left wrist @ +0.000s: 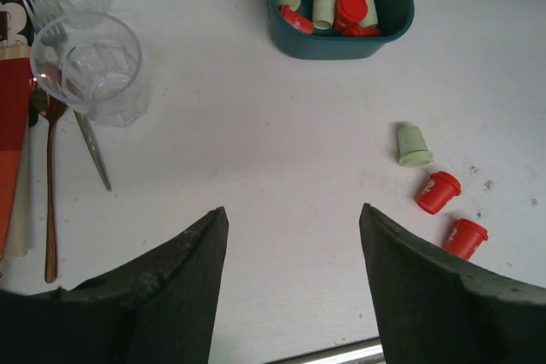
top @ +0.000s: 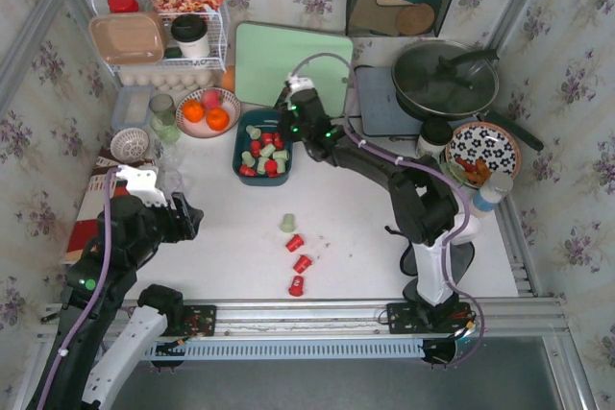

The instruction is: Mix the coffee capsules in the storage basket

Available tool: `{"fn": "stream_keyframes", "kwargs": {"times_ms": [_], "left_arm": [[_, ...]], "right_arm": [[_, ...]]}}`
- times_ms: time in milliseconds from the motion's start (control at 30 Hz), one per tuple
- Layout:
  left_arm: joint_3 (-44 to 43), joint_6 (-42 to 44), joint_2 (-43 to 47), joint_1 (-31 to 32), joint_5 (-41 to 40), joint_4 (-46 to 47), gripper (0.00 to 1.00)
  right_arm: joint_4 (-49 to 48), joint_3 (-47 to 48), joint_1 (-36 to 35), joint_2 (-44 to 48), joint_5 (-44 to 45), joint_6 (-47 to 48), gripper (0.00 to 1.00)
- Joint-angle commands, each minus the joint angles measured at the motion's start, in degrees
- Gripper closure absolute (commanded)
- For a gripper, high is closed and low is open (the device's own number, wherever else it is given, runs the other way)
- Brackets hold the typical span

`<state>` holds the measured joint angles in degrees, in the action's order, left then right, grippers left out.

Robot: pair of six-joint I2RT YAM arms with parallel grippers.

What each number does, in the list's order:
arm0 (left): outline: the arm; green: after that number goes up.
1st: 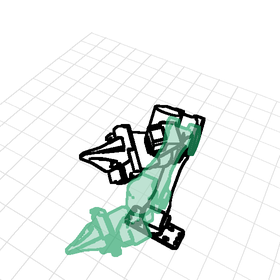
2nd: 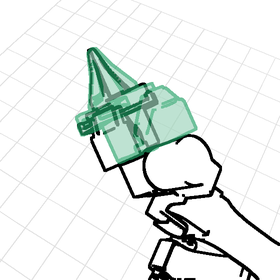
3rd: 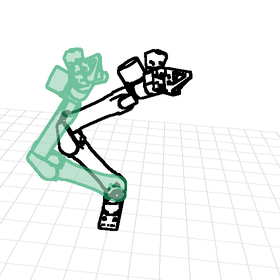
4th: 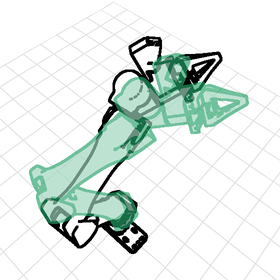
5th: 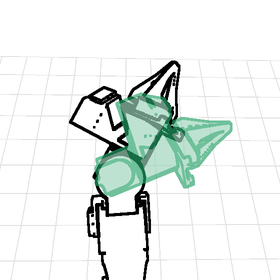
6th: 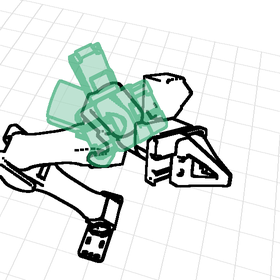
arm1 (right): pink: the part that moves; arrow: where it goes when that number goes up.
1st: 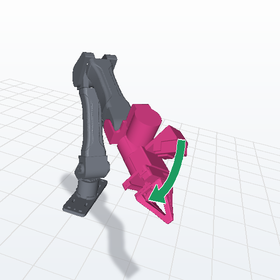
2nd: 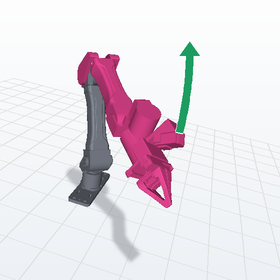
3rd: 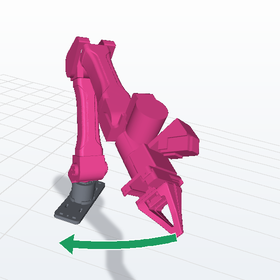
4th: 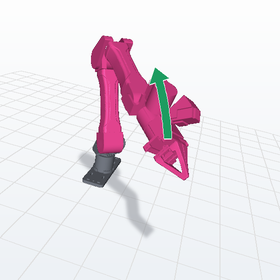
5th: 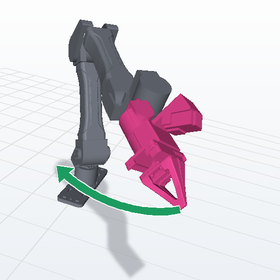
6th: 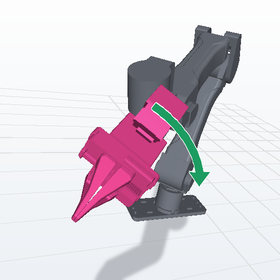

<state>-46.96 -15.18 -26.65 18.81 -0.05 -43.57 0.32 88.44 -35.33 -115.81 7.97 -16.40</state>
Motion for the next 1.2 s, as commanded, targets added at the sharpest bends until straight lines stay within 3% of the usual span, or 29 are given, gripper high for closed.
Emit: {"fn": "stream_keyframes", "kwargs": {"times_ms": [0, 333, 500, 633, 933, 1167], "left_arm": [[0.0, 0.2, -0.2, 0.0, -0.4, 0.3, 0.34], [0.4, 0.3, -0.8, 0.0, -1.1, 0.3, 0.34], [0.4, 0.3, -1.7, 0.0, -1.3, 0.1, 0.34], [0.0, 0.5, -2.7, 0.0, -0.4, -0.3, 0.34], [-2.3, -0.1, -9.3, 0.1, 9.7, -1.8, 0.34], [-3.0, -3.2, -15.3, 0.8, 9.9, -2.3, 0.33]], "right_arm": [[-5.7, 2.8, -5.2, -1.0, -4.7, 2.9, 0.53], [-6.5, 11.4, -8.5, -12.1, 5.7, 4.8, 0.32], [-3.5, 10.5, -8.5, -10.3, 7.8, 4.9, 0.28], [-6.4, 0.8, -8.5, -1.6, 7.7, 6.6, 0.28], [-16.1, -30.9, -8.4, 23.3, 14.3, 11.9, 0.25], [-24.6, -50.2, -8.4, 36.2, 18.4, 11.9, 0.24]]}}
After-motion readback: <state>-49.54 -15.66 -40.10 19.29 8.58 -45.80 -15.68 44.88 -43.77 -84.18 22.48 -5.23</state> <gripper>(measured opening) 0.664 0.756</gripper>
